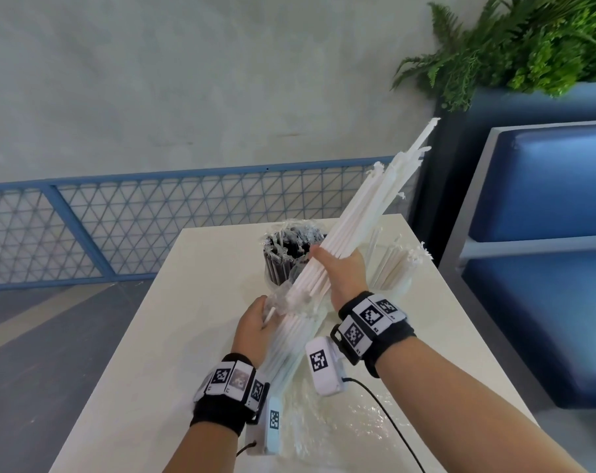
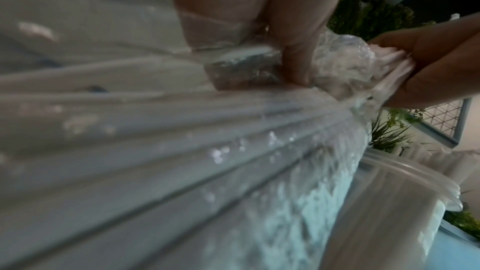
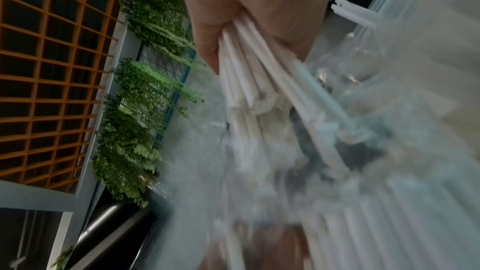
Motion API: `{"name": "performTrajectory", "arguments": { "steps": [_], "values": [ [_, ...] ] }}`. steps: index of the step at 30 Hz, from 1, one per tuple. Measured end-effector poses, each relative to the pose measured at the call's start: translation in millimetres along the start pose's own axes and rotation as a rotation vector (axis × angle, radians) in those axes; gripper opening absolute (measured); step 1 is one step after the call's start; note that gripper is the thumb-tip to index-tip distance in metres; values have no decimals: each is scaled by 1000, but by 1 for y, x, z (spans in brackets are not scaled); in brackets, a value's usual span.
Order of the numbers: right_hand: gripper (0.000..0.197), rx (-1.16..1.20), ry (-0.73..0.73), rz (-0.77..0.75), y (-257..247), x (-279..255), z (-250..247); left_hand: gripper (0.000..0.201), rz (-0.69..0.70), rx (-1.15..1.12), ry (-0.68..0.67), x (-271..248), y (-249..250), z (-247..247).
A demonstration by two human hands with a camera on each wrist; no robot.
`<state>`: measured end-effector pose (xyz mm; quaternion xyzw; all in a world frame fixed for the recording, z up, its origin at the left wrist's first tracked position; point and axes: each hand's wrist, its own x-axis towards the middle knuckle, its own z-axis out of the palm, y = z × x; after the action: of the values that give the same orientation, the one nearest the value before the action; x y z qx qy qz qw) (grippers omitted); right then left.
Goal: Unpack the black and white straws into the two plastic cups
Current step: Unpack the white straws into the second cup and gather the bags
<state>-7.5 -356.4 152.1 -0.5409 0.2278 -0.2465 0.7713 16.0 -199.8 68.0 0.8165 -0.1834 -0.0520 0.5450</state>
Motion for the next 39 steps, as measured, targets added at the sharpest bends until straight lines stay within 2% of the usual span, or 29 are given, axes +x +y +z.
{"name": "performTrajectory", "arguments": {
  "steps": [3,5,8,12,16,20,25,27,31,32,35,36,39],
  "values": [
    [37,-70,41,-102,-16,10,-10,15,-4,-7,27,0,-2,-2],
    [35,-156,75,-186,-29,17,-17,10,-50,-89,40,0,-1,-4],
    [44,-273,120,-292,-50,26,-25,18,-98,-171,24,0,1,-6],
    [44,-347,145,-390,-66,37,-28,14,-19,-131,8,-4,5,-5],
    [45,-458,129,-368,-45,43,-38,6,-13,-172,-16,-3,4,-6],
    [45,-511,122,-263,-12,41,-50,12,-6,-170,-40,-5,4,-9],
    [46,-508,130,-190,-1,38,-55,22,37,-200,-20,-5,7,-11],
    [47,-482,118,-193,1,38,-55,24,60,-221,-6,-4,9,-11],
    [62,-437,142,-252,0,33,-52,32,93,-270,-5,-4,11,-13],
    [59,-421,161,-288,-3,32,-52,27,101,-290,-4,-4,13,-13],
    [32,-429,171,-358,-13,22,-50,5,97,-343,-2,-4,17,-14],
    [29,-452,162,-362,-15,20,-51,5,106,-356,0,-5,17,-14],
    [44,-536,110,-317,-18,17,-55,17,104,-389,18,-6,17,-13]
  ]
}}
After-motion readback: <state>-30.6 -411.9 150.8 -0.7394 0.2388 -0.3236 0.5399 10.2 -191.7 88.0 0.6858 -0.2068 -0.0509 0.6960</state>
